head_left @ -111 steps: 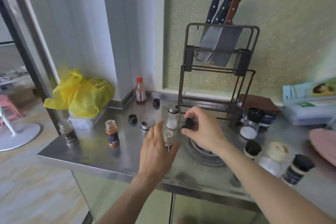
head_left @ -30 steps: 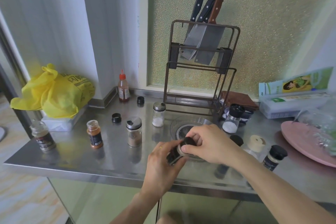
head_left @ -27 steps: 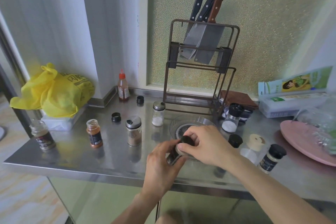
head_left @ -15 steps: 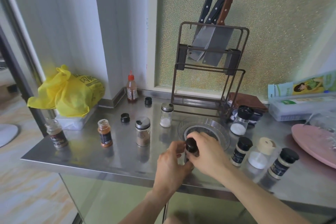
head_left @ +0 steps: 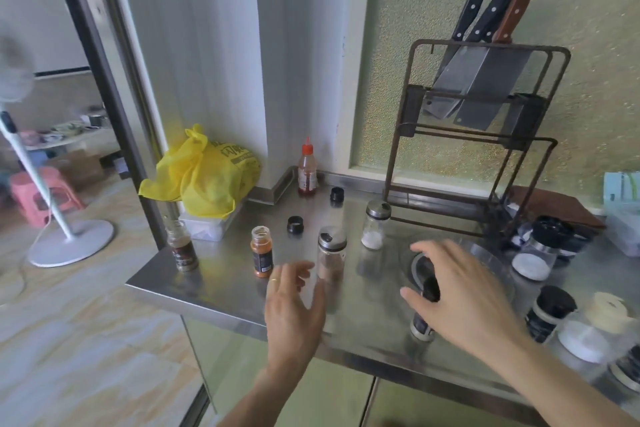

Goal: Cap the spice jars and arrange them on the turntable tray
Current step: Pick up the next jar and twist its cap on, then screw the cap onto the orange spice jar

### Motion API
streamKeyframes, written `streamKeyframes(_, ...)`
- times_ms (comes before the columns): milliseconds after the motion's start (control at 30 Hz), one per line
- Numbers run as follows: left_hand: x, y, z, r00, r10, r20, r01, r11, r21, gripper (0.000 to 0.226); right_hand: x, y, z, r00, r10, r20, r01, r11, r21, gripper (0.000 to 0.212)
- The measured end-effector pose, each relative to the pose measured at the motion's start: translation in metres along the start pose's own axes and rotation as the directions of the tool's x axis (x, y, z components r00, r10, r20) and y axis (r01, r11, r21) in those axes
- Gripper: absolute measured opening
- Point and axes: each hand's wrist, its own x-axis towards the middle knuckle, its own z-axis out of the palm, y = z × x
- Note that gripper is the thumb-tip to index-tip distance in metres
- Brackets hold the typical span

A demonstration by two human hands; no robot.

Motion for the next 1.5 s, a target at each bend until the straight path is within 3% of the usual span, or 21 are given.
streamKeyframes(133,0.039,-0.021,-0.022,0.956,-0.158,-0.247,0.169,0.985,0.026,0.038,0.029,-0.05,0.0,0.991,-0.133,0.01,0.131,0.986,0.103,0.048)
streamKeyframes(200,0.052,-0.034,-0.026,0.961,-0.168,-0.222,0.185,0.981,0.058,0.053,0.054,-0.076,0.007,0.985,-0.169,0.021,0.165,0.979,0.122,0.044)
streamKeyframes(333,0.068,-0.066,-0.022,0.971,-0.237,-0.017,0.237,0.96,0.148,0.076,0.115,-0.12,0.028,0.974,-0.213,0.072,0.204,0.972,0.115,0.041)
streamKeyframes(433,0.073,-0.082,-0.016,0.969,-0.234,0.08,0.22,0.964,0.148,0.048,0.162,-0.142,0.046,0.957,-0.232,0.174,0.225,0.973,0.056,0.041)
streamKeyframes(533,0.074,-0.089,-0.013,0.983,-0.166,0.08,0.154,0.978,0.138,0.025,0.209,-0.152,0.067,0.912,-0.225,0.343,0.253,0.967,-0.04,0.046)
streamKeyframes(667,0.074,-0.093,-0.011,0.989,-0.145,0.016,0.142,0.985,0.099,0.023,0.251,-0.156,0.098,0.814,-0.17,0.556,0.294,0.945,-0.141,0.061)
streamKeyframes(767,0.074,-0.095,-0.011,0.987,-0.16,0.007,0.159,0.984,0.078,0.027,0.262,-0.162,0.125,0.77,-0.152,0.619,0.325,0.929,-0.176,0.063)
streamKeyframes(967,0.072,-0.094,-0.011,0.984,-0.177,-0.007,0.177,0.984,0.038,0.037,0.25,-0.172,0.138,0.82,-0.165,0.548,0.323,0.924,-0.206,0.045)
streamKeyframes(1067,0.071,-0.093,-0.012,0.984,-0.179,-0.003,0.179,0.984,0.019,0.036,0.241,-0.17,0.122,0.862,-0.189,0.47,0.268,0.957,-0.107,0.043)
streamKeyframes(1200,0.071,-0.086,-0.015,0.983,-0.183,0.001,0.183,0.983,0.023,0.035,0.22,-0.161,0.085,0.918,-0.235,0.318,0.15,0.951,0.27,0.033)
streamKeyframes(1367,0.065,-0.06,-0.028,0.986,-0.167,-0.004,0.166,0.978,-0.124,0.039,0.167,-0.133,0.03,0.974,-0.144,0.172,-0.002,0.76,0.65,0.027)
streamKeyframes(1500,0.048,-0.013,-0.035,0.999,0.008,0.043,0.002,0.974,-0.228,0.039,0.13,-0.1,-0.014,0.988,-0.081,0.131,-0.062,0.571,0.819,0.03)
